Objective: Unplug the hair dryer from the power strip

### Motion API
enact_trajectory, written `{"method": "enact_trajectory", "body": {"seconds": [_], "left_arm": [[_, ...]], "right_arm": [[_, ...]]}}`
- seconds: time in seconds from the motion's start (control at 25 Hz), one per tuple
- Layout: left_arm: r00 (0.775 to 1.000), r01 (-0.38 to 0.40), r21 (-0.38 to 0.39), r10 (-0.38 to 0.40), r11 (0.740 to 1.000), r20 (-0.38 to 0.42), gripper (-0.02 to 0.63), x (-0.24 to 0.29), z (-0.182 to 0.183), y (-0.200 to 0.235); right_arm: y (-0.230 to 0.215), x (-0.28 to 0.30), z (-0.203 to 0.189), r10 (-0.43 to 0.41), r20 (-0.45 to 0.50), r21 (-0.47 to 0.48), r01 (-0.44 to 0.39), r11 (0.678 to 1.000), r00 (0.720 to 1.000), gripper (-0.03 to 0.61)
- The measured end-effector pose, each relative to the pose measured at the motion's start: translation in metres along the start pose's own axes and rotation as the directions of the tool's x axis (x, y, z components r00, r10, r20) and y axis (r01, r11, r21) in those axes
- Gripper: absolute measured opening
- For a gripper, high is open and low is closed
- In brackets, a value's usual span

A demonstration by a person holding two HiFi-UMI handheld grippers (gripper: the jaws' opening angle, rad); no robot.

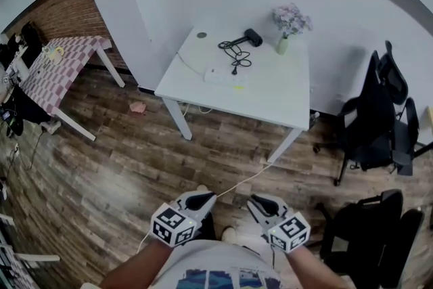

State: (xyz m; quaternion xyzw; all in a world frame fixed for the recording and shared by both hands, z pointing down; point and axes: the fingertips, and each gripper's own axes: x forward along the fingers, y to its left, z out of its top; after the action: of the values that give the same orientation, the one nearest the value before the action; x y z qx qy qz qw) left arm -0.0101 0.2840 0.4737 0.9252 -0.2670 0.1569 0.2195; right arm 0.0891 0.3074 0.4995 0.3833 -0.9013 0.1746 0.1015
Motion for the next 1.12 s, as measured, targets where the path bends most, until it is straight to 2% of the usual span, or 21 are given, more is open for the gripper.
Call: {"method": "enact_trajectory", "body": {"seconds": [0.2,0.4,0.56,0.92,1.12], "left_arm": [[0.999,0.037,-0.010,-0.037,0.999,0.011,0.004,0.023,0.024,0.050],[0.994,0.105,0.021,-0.105,0.994,0.015,0.003,0.042,0.061,0.097],[0.992,0.127,0.028,-0.127,0.992,0.024,0.003,0.047,0.083,0.140],[0.985,0.172,0.048,-0.173,0.984,0.007,0.003,0.046,0.102,0.221],[0.986,0.169,0.031,-0.169,0.985,0.006,0.003,0.047,0.103,0.248]], "right_arm": [[-0.031,0.034,0.022,-0.048,-0.019,-0.017,0.048,0.999,0.999,0.051],[-0.060,0.082,0.051,-0.090,-0.040,-0.013,0.090,0.996,0.995,0.057],[-0.075,0.122,0.074,-0.114,-0.047,-0.027,0.112,0.993,0.992,0.063],[-0.090,0.203,0.109,-0.146,-0.080,-0.042,0.143,0.989,0.986,0.063],[-0.092,0.229,0.119,-0.147,-0.086,-0.058,0.143,0.988,0.985,0.074]]}}
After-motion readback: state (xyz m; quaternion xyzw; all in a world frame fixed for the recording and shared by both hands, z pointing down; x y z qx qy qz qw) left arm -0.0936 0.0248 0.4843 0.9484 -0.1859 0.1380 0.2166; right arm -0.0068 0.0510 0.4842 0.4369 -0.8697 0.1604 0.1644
